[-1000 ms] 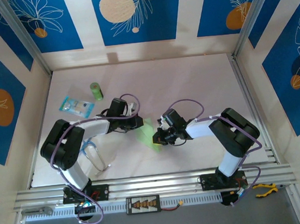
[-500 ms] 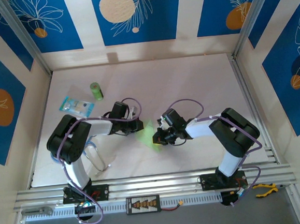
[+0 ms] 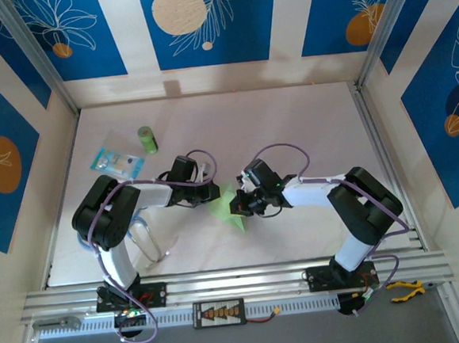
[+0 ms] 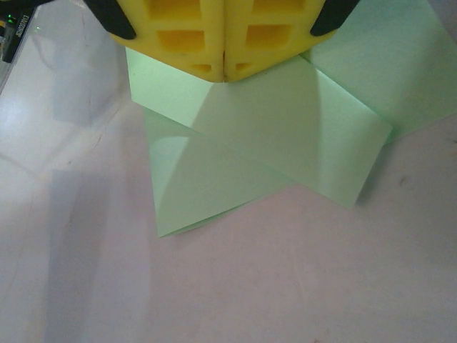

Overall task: Fold a paper plane with a square sheet of paper (pick it up from the middle)
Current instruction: Fourth fold the wing at the center of the table.

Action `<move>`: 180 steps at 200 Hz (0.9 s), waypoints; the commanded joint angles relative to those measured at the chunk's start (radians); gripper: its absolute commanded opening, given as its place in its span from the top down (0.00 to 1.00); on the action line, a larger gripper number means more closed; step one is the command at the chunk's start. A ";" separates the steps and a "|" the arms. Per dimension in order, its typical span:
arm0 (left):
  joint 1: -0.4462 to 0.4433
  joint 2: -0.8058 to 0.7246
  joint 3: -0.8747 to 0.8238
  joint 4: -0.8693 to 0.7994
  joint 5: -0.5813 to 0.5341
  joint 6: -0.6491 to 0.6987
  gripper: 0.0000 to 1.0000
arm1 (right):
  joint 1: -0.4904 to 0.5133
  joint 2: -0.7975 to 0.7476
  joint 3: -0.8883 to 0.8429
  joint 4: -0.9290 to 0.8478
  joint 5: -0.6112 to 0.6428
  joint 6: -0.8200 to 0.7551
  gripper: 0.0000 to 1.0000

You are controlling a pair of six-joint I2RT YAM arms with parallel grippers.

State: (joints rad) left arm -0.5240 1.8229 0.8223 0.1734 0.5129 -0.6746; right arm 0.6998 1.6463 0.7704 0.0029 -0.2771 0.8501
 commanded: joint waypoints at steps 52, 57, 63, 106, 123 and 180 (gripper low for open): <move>0.001 0.048 -0.026 -0.055 -0.050 0.001 0.97 | 0.012 0.188 0.094 0.014 -0.006 0.014 0.95; 0.001 0.047 -0.026 -0.059 -0.054 0.001 0.97 | 0.013 0.184 0.078 0.019 -0.008 0.013 0.95; 0.001 0.047 -0.026 -0.063 -0.059 0.001 0.98 | 0.016 0.175 0.058 0.030 -0.011 0.015 0.95; 0.011 0.042 -0.022 -0.097 -0.083 0.007 0.98 | 0.050 0.052 -0.105 0.062 -0.021 0.009 0.95; 0.012 0.039 -0.026 -0.097 -0.086 0.007 0.99 | 0.052 0.014 -0.181 0.088 -0.023 0.024 0.95; 0.014 0.038 -0.032 -0.086 -0.088 -0.011 0.99 | 0.084 -0.119 -0.349 0.127 -0.008 0.059 0.96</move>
State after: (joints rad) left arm -0.5175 1.8229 0.8223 0.1719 0.5083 -0.6792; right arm 0.7658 1.5597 0.4885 0.2218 -0.2863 0.8925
